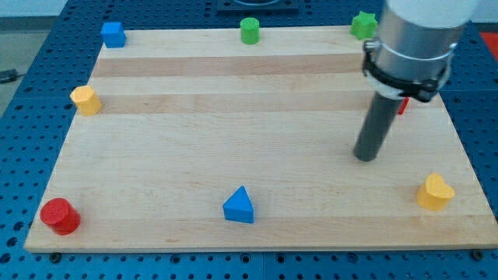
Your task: Move your arm towards the center left of the board
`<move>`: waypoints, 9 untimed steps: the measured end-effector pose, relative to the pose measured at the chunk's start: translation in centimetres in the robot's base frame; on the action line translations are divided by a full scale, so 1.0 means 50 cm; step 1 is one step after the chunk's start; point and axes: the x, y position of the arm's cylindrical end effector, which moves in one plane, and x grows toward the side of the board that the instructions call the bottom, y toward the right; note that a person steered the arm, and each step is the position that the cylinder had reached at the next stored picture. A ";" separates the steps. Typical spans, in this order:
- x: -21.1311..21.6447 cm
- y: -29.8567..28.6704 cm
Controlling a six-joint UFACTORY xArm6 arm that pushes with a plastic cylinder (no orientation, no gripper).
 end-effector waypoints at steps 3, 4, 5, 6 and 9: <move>-0.047 -0.294; -0.047 -0.444; -0.047 -0.631; -0.047 -0.782; -0.047 -0.865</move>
